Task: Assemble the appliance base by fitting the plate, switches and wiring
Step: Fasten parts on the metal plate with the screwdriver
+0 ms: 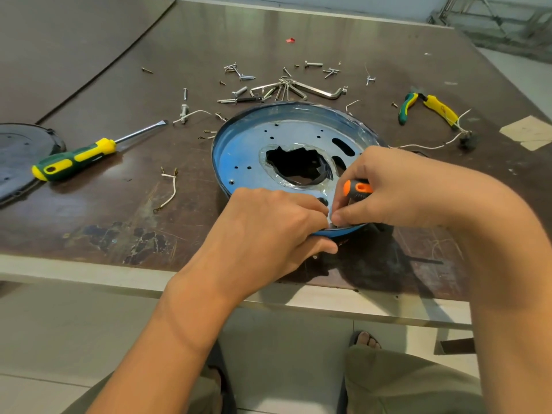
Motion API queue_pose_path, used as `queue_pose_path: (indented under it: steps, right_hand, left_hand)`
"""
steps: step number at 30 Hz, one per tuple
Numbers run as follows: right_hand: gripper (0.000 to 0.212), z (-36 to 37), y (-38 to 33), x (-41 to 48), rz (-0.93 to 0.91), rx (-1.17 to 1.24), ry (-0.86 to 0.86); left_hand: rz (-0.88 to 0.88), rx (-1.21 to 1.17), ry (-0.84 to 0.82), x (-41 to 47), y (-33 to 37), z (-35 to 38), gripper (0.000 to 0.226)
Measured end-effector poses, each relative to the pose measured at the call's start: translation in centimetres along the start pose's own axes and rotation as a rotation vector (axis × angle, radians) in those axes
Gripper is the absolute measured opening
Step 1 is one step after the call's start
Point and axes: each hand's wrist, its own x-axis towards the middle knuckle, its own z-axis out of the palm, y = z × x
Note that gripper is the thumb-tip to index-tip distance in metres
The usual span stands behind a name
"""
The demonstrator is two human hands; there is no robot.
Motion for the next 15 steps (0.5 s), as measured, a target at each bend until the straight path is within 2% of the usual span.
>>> queue_pose_path:
  steps: [3, 7, 10, 12, 15]
  right_hand:
    - [0.015, 0.02, 0.03, 0.1, 0.026, 0.0, 0.006]
    - [0.022, 0.37, -0.34, 0.33, 0.054, -0.108, 0.032]
    - [0.028, 0.61, -0.53, 0.46, 0.034, -0.192, 0.05]
    - [0.026, 0.37, -0.46, 0.29, 0.024, -0.193, 0.023]
    - [0.012, -0.28, -0.15, -0.02, 0.014, -0.092, -0.013]
  left_hand:
    - [-0.009, 0.016, 0.006, -0.08, -0.05, 0.19, 0.046]
    - [0.011, 0.005, 0.065, -0.15, 0.18, 0.49, 0.023]
    - [0.008, 0.007, 0.088, -0.23, 0.36, 0.66, 0.02]
    - [0.006, -0.001, 0.084, -0.29, 0.25, 0.68, 0.021]
    - [-0.011, -0.001, 0.047, -0.19, 0.02, 0.75, 0.028]
